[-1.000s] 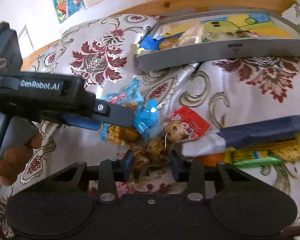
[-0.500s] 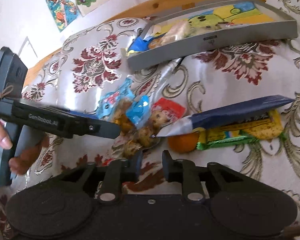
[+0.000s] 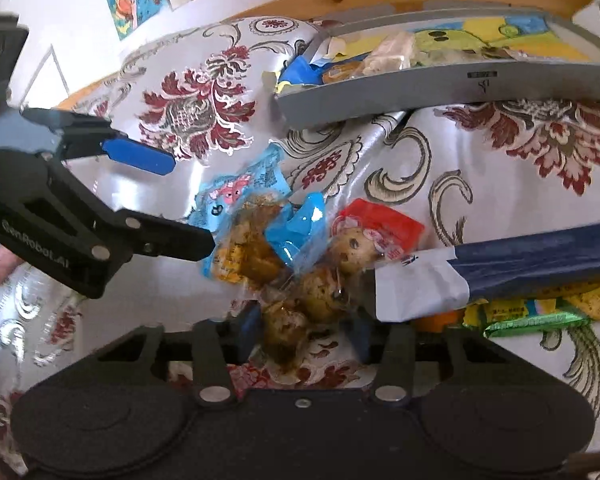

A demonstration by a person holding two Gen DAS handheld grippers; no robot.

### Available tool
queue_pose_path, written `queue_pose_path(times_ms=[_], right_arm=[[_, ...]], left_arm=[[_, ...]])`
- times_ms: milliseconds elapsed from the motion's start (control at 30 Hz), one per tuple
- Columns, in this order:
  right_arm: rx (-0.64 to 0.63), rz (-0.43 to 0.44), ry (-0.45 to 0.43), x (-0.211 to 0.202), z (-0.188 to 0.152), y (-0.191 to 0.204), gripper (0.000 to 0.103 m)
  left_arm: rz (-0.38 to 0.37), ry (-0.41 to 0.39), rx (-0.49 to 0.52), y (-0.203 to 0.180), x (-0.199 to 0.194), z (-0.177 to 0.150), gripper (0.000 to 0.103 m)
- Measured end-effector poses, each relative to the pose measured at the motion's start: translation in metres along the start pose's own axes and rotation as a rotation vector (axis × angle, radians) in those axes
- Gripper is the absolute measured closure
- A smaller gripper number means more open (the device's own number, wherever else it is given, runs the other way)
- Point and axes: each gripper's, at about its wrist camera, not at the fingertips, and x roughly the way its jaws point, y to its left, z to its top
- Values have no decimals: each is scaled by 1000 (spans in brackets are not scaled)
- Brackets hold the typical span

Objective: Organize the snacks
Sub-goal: 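Lower the right tool onto the quail-egg bag while the left tool approaches the blue-topped snack bag, then close the right tool on the quail-egg bag while the left tool grasps the blue-topped snack bag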

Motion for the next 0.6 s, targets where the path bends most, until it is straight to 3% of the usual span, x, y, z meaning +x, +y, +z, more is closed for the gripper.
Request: queue_pose_path(times_ms=[300, 600], right_arm=[[46, 8, 10, -32, -5, -18, 74], [19, 1, 28, -66, -6, -29, 79]], left_arm=[[-25, 3, 120, -15, 3, -6, 5], [-36, 2, 376, -48, 19, 3, 5]])
